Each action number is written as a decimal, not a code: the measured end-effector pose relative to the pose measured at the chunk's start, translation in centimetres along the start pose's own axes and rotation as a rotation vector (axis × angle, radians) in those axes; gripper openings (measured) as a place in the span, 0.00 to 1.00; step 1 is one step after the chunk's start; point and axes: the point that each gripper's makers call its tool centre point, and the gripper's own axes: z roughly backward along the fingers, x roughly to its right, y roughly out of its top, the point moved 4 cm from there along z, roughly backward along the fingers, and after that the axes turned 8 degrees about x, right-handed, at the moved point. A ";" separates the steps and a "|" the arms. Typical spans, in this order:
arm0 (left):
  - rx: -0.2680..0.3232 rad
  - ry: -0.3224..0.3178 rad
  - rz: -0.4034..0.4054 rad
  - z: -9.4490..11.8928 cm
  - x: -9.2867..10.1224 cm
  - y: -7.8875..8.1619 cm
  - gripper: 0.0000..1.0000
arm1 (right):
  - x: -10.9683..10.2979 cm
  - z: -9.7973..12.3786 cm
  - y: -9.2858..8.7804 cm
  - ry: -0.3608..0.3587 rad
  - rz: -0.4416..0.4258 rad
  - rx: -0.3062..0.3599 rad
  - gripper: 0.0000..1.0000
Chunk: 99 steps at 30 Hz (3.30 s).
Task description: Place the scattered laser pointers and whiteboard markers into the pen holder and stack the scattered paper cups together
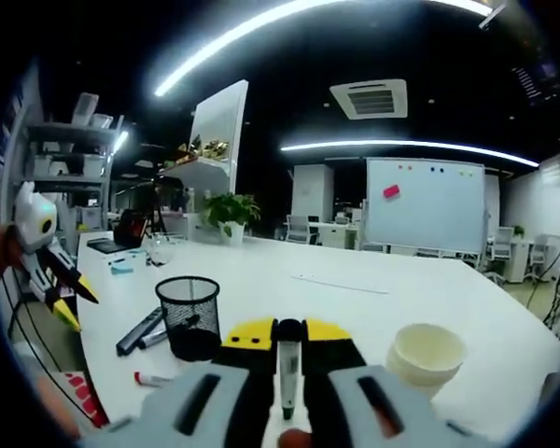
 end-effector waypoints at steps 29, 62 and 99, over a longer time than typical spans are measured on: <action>0.000 -0.003 0.008 0.0 0.1 -0.2 0.42 | 0.2 -0.5 0.8 -0.009 0.012 -0.015 0.09; 0.002 -0.002 0.014 0.1 -0.1 -0.4 0.42 | 0.9 -1.8 1.9 -0.025 0.010 -0.012 0.09; -0.005 0.001 0.010 0.0 0.1 -0.3 0.42 | 0.5 -3.5 2.9 -0.009 0.006 0.009 0.09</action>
